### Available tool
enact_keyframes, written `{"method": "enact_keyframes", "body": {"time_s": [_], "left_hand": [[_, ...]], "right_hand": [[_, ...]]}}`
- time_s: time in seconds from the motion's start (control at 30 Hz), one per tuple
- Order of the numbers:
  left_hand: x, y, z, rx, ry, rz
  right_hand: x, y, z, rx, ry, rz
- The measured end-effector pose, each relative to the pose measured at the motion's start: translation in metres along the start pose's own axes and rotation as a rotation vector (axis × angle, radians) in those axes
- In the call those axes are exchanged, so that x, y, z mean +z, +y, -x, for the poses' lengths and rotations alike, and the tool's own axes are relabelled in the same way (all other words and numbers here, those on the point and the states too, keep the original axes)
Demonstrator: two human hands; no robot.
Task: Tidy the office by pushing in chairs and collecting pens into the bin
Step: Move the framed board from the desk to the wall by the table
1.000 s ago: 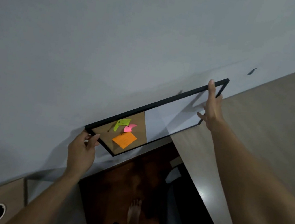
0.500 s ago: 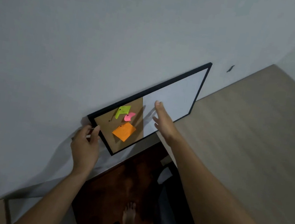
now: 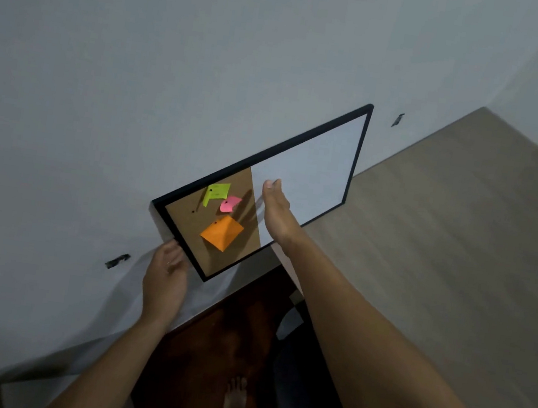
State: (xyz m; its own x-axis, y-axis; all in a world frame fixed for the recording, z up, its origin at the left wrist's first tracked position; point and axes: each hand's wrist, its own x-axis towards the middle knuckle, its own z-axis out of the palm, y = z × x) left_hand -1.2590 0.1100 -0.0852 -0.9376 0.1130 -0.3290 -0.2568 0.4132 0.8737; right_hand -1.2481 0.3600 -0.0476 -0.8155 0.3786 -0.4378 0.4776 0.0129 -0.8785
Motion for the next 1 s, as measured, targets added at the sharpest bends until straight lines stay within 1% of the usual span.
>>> {"method": "enact_keyframes", "body": {"time_s": [0.13,0.47,0.6,0.77,1.0], "left_hand": [[0.011,0.009,-0.012,-0.003,-0.081,0.014],[0.075,0.055,-0.04,-0.005,-0.356,0.047],[0.101,0.07,-0.049,0.001,-0.413,0.055],[0.124,0.08,-0.052,-0.005,-0.463,0.049],[0.128,0.083,-0.049,0.01,-0.504,0.01]], "right_hand": [[-0.015,0.003,-0.016,-0.023,0.029,-0.027],[-0.07,0.006,-0.065,-0.052,0.257,-0.14],[-0.09,0.006,-0.081,-0.057,0.298,-0.181],[-0.109,0.006,-0.09,-0.06,0.328,-0.167],[-0.116,0.01,-0.088,-0.034,0.305,-0.125]]}}
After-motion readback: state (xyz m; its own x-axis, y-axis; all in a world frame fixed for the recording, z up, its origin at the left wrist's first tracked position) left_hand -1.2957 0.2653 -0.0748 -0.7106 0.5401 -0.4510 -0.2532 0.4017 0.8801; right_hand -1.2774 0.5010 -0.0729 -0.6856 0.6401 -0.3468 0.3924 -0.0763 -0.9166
